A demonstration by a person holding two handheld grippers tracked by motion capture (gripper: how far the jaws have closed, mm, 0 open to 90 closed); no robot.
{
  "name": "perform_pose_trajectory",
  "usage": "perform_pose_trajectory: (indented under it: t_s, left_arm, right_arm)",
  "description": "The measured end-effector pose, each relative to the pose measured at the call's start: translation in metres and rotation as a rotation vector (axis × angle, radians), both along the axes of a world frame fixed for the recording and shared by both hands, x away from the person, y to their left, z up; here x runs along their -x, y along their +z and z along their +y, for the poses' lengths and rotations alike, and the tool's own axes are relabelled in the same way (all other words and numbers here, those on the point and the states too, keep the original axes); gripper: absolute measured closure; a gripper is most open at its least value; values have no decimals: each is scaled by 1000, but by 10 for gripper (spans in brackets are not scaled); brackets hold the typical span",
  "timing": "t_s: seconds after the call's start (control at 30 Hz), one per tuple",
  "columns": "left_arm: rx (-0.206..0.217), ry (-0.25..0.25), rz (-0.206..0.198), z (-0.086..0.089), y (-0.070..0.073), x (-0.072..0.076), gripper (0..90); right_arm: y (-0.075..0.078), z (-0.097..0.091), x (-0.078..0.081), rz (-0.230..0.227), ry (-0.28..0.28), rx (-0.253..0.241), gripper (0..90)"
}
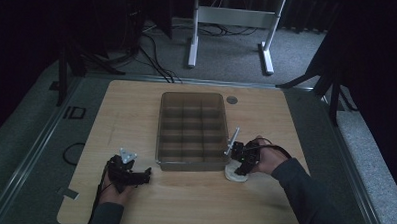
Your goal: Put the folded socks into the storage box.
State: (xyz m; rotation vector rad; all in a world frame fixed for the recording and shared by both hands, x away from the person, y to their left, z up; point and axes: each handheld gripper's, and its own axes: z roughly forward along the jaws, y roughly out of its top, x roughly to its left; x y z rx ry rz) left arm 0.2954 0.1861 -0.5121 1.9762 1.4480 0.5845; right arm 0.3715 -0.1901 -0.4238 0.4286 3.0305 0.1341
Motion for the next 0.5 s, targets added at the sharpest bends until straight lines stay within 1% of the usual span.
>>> perform_pose_trajectory:
  t_s: [0.3,0.5]
  left_arm:
    - [0,0,0,0,0,0,10]
    - [0,0,0,0,0,0,10]
  right_arm:
    - [-12,0,0,23,-1,19,459]
    - [-16,2,0,30,3,29,428]
